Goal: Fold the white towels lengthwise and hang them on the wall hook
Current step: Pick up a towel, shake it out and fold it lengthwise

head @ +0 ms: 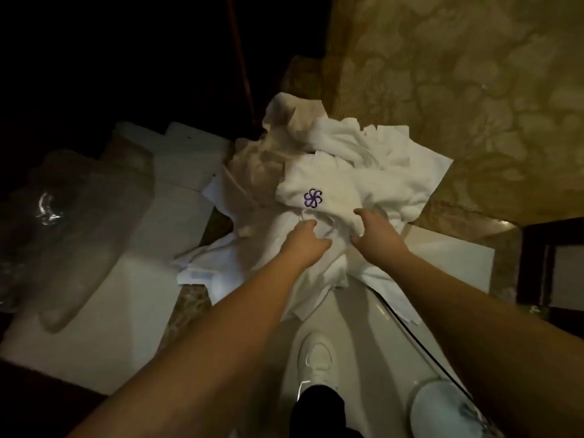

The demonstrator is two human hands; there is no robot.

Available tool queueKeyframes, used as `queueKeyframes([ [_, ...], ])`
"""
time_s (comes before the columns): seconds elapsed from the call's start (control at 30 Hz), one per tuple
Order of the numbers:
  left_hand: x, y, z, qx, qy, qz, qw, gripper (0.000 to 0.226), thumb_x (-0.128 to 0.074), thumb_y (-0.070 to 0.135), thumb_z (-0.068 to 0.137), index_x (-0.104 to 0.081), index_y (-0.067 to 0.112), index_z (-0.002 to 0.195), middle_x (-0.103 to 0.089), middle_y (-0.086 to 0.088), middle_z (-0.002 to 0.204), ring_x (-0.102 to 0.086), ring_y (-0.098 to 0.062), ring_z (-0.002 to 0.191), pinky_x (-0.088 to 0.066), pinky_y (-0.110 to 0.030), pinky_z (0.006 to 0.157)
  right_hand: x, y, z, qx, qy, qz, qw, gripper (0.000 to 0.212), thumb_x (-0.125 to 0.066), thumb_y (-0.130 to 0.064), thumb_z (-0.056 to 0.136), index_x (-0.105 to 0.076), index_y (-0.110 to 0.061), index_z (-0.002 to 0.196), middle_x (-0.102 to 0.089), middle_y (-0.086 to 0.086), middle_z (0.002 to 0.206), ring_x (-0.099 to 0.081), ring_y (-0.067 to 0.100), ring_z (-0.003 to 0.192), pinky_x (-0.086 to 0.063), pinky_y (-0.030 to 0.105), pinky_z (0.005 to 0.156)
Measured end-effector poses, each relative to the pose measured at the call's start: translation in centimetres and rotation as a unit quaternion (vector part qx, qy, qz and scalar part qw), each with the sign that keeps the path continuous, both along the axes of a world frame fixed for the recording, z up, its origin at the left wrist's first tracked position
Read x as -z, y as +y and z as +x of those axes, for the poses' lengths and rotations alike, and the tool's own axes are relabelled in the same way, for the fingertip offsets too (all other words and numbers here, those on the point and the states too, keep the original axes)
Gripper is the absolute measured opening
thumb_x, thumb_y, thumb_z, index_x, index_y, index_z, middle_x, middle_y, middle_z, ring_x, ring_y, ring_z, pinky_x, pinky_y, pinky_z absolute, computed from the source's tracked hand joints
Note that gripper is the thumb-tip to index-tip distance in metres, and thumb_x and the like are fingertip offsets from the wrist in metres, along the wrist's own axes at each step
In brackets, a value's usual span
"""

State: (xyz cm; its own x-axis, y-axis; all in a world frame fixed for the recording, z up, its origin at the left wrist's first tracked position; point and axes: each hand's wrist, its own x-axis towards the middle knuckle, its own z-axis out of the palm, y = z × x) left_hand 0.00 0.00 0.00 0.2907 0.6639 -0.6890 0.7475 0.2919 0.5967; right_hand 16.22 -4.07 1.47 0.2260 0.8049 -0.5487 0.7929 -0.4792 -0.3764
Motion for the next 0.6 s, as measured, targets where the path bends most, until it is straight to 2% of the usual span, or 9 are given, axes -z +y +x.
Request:
queueKeyframes([
  [0.07, 1.3, 0.7, 0.9, -0.045, -0.02, 0.012, 0.999, 0.077, -0.068, 0.033, 0.091, -0.029, 0.016, 0.155, -0.032, -0.009, 0.158, -0.033, -0.033, 0.143, -0.033, -0.043, 0.115, 1.5, 1.2, -0.3, 0.012, -0.004, 0.034, 0.999, 0.064, -0.066, -0.016, 0.093, -0.04, -0.01, 0.151, -0.045, 0.014, 0.151, -0.044, 0.03, 0.136, -0.032, 0.033, 0.107],
  [0.13, 2.7, 1.4, 1.7, -0.094, -0.024, 0.02, 0.995, 0.074, -0.07, 0.033, 0.089, -0.035, 0.017, 0.152, -0.036, -0.007, 0.155, -0.036, -0.034, 0.139, -0.035, -0.046, 0.113, 2.9, 2.5, -0.7, 0.018, -0.014, 0.039, 0.999, 0.063, -0.067, -0.02, 0.093, -0.041, -0.012, 0.15, -0.048, 0.013, 0.148, -0.047, 0.031, 0.133, -0.033, 0.032, 0.106],
  [0.2, 4.2, 2.1, 2.1, -0.161, -0.047, 0.026, 0.986, 0.061, -0.072, 0.03, 0.087, -0.049, 0.014, 0.141, -0.049, -0.008, 0.144, -0.046, -0.03, 0.132, -0.04, -0.042, 0.108, 4.4, 3.6, -0.5, 0.031, -0.036, 0.041, 0.998, 0.05, -0.063, -0.023, 0.096, -0.049, -0.014, 0.143, -0.054, 0.013, 0.141, -0.052, 0.032, 0.126, -0.038, 0.034, 0.1],
  [0.27, 5.2, 2.8, 2.0, -0.242, -0.094, 0.018, 0.965, 0.043, -0.074, 0.026, 0.087, -0.06, 0.009, 0.124, -0.063, -0.009, 0.128, -0.057, -0.027, 0.12, -0.046, -0.035, 0.099, 4.9, 4.4, -0.1, 0.059, -0.038, 0.056, 0.996, 0.031, -0.056, -0.019, 0.098, -0.062, -0.014, 0.127, -0.062, 0.014, 0.128, -0.059, 0.034, 0.116, -0.042, 0.034, 0.089],
  [0.33, 5.6, 3.2, 1.9, -0.301, -0.117, 0.008, 0.946, 0.029, -0.073, 0.026, 0.089, -0.064, 0.011, 0.112, -0.069, -0.008, 0.114, -0.063, -0.026, 0.11, -0.048, -0.035, 0.094, 4.8, 4.8, 0.2, 0.09, 0.001, 0.071, 0.993, 0.025, -0.052, -0.016, 0.098, -0.069, -0.012, 0.116, -0.068, 0.014, 0.119, -0.062, 0.035, 0.109, -0.038, 0.029, 0.078],
  [0.43, 4.8, 3.7, 2.2, -0.358, -0.167, -0.019, 0.919, 0.017, -0.072, 0.024, 0.089, -0.063, 0.018, 0.102, -0.07, -0.001, 0.095, -0.065, -0.022, 0.092, -0.053, -0.038, 0.088, 3.4, 4.5, 0.7, 0.096, 0.057, 0.058, 0.992, 0.022, -0.05, -0.022, 0.101, -0.067, -0.015, 0.114, -0.069, 0.011, 0.114, -0.061, 0.031, 0.106, -0.036, 0.028, 0.077],
  [0.5, 3.8, 3.7, 2.5, -0.36, -0.219, -0.052, 0.906, 0.022, -0.071, 0.016, 0.087, -0.065, 0.018, 0.108, -0.069, 0.003, 0.087, -0.063, -0.017, 0.081, -0.052, -0.033, 0.074, 2.2, 4.2, 1.0, 0.109, 0.07, 0.043, 0.991, 0.02, -0.048, -0.028, 0.103, -0.063, -0.017, 0.11, -0.066, 0.009, 0.108, -0.059, 0.03, 0.103, -0.038, 0.031, 0.079],
  [0.53, 3.2, 3.6, 2.5, -0.352, -0.229, -0.066, 0.905, 0.028, -0.07, 0.013, 0.085, -0.065, 0.018, 0.112, -0.07, 0.002, 0.089, -0.064, -0.018, 0.081, -0.051, -0.033, 0.072, 1.3, 4.1, 0.9, 0.122, 0.074, 0.032, 0.989, 0.021, -0.046, -0.029, 0.103, -0.062, -0.016, 0.107, -0.064, 0.008, 0.105, -0.058, 0.029, 0.1, -0.038, 0.033, 0.08],
  [0.6, 1.7, 3.4, 2.5, -0.335, -0.238, -0.086, 0.908, 0.037, -0.068, 0.01, 0.082, -0.064, 0.023, 0.116, -0.073, -0.004, 0.103, -0.068, -0.024, 0.095, -0.055, -0.04, 0.081, -0.5, 3.7, 0.6, 0.13, 0.088, 0.03, 0.987, 0.025, -0.043, -0.026, 0.102, -0.062, -0.01, 0.101, -0.061, 0.01, 0.096, -0.054, 0.029, 0.093, -0.036, 0.035, 0.077],
])
